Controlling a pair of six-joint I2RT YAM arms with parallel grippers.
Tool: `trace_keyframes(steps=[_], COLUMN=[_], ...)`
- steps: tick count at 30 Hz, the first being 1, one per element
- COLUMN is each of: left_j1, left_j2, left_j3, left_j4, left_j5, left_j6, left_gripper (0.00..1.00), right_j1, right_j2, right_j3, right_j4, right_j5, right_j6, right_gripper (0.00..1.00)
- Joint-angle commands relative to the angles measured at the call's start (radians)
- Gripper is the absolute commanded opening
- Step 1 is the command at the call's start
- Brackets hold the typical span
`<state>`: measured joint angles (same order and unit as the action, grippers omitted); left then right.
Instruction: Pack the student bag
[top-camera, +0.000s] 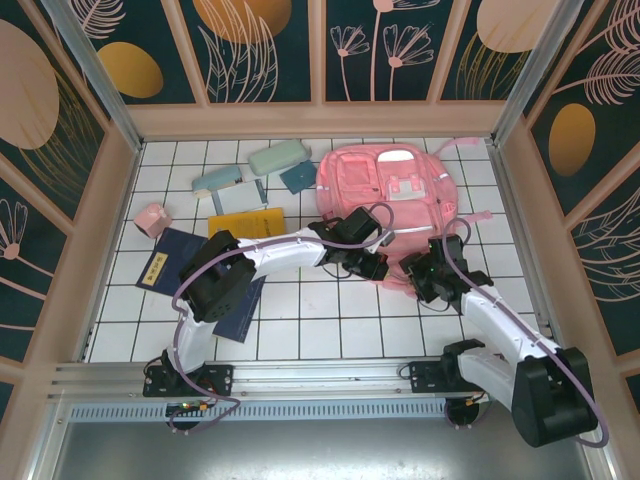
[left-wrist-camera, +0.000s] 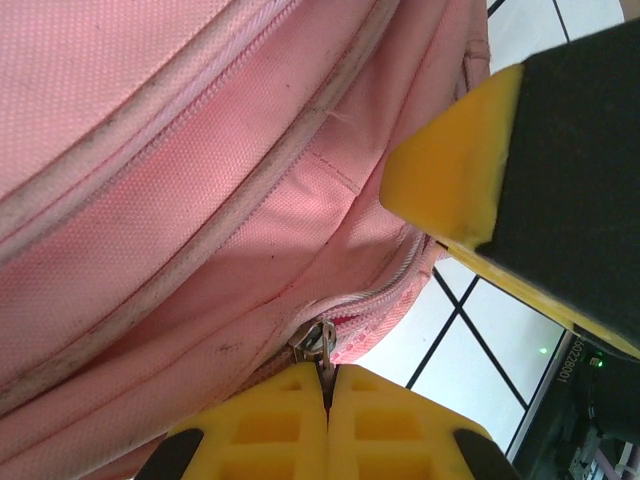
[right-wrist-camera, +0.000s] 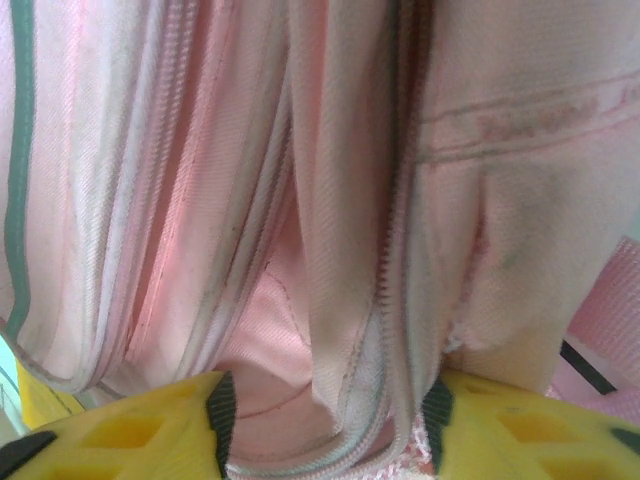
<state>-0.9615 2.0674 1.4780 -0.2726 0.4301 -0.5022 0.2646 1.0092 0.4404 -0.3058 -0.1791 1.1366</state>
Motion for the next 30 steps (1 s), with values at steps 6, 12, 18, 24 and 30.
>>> trace_keyframes(steps=[6, 12, 18, 24, 30], left_j1=[-0.011, 0.000, 0.112, 0.225, 0.245], left_j2=[-0.062, -0.086, -0.083, -0.021, -0.013], left_j3=[-0.046, -0.091, -0.091, 0.026, 0.086], left_j4=[-0.003, -0.137, -0.240, -0.297, -0.350], left_j5=[-0.005, -0.193, -0.354, -0.446, -0.437], left_j6=[-0.002, 0.056, 0.080, 0.139, 0.190], left_gripper=[0.00, 0.00, 0.00, 0.00, 0.00], right_j1=[0.001, -0.055, -0.142, -0.221, -0.260], right_j2=[0.106, 0.070, -0.001, -0.076, -0.095], right_j3=[0.000, 0.040, 0.031, 0.015, 0.015], right_j4=[0.037, -0.042, -0.107, -0.164, -0.179], right_j5=[0.025, 0.081, 0.074, 0.063, 0.060], right_j6=[-0.018, -0.115, -0.199, -0.270, -0.307], right_gripper=[0.00, 0.00, 0.00, 0.00, 0.00])
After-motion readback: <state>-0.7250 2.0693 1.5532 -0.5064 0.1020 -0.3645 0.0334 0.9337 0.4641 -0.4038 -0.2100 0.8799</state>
